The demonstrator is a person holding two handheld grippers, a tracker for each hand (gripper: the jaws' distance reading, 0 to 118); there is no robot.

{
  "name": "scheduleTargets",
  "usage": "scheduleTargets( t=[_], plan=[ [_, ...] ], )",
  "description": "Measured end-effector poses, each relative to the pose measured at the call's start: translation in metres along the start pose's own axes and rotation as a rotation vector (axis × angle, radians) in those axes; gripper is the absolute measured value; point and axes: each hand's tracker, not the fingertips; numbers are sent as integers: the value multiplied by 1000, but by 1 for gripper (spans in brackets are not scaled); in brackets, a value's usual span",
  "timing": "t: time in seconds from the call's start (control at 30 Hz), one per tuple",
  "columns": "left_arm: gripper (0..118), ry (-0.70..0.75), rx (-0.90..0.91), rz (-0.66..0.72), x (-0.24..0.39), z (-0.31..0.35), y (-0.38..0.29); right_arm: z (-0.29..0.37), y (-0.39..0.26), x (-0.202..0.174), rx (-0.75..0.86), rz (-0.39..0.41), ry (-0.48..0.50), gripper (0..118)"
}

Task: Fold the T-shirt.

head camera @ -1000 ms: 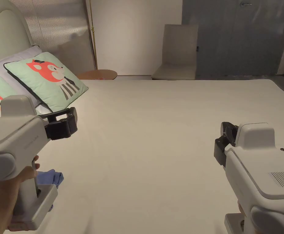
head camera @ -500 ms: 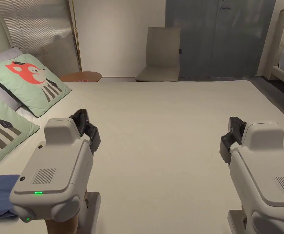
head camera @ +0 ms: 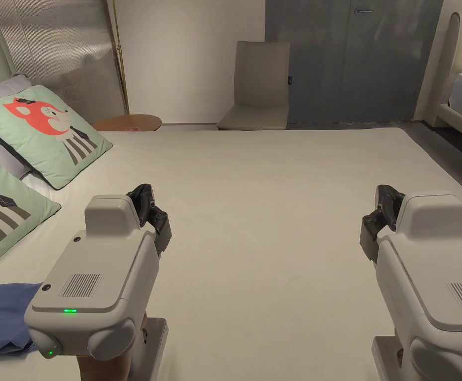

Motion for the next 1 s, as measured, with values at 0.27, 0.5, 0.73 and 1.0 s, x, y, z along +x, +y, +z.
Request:
scheduleTargets(
  t=[0.27,0.5,0.73,1.0],
  plan=[
    [0,-13,-7,-8,3,0,-2,-1,1,2,3,4,-3,1],
    [0,-21,-13,-8,5,4,0,-1,2,3,1,7,-4,1],
    [0,-31,-15,-16,6,3,-1,-3,1,4,0,4,-3,1],
    [0,-31,-21,-15,5,4,-2,-2,2,5,1,3,-4,1]
  ],
)
